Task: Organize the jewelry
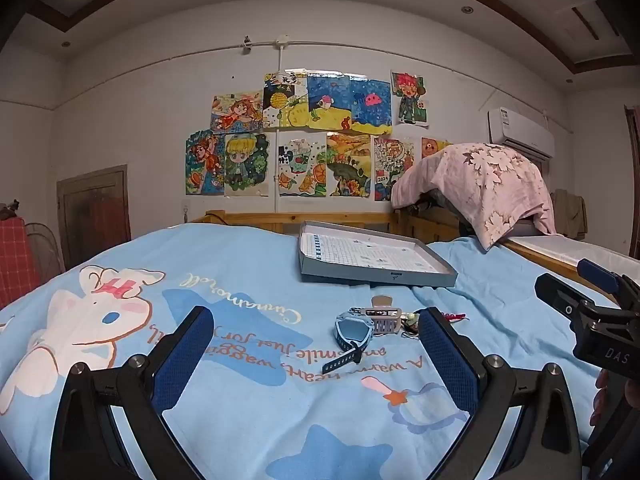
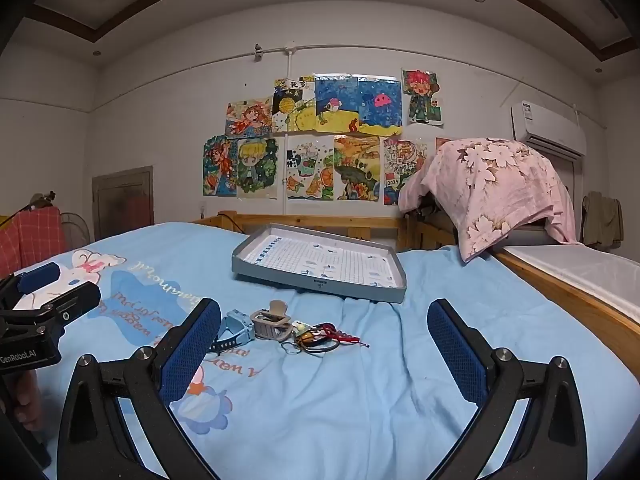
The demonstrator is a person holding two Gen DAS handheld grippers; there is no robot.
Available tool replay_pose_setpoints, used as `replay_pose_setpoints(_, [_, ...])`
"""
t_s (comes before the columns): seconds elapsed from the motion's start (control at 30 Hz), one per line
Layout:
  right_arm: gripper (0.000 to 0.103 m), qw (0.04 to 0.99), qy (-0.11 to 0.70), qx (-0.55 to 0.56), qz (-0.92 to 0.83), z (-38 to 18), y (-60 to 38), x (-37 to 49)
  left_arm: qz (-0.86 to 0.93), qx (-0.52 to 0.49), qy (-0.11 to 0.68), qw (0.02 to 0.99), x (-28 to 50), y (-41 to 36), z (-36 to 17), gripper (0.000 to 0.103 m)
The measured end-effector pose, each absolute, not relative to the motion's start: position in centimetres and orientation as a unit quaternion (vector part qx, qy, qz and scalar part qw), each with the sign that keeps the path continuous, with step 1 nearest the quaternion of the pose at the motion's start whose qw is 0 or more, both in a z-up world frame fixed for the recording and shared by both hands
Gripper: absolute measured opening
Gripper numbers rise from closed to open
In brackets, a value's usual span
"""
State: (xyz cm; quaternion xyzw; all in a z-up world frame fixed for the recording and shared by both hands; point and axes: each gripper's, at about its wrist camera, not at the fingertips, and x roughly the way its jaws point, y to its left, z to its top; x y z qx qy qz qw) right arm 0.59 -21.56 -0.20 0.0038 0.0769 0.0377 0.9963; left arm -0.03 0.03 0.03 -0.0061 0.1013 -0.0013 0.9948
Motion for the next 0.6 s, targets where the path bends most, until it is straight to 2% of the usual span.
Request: replay_pose_setpoints(0.6, [0.102, 0.996, 0.082, 0.003, 0.037, -0.28, -21.63, 0.7, -0.001, -0.003, 0.101, 0.995, -0.07, 0.0, 0.05, 0.103])
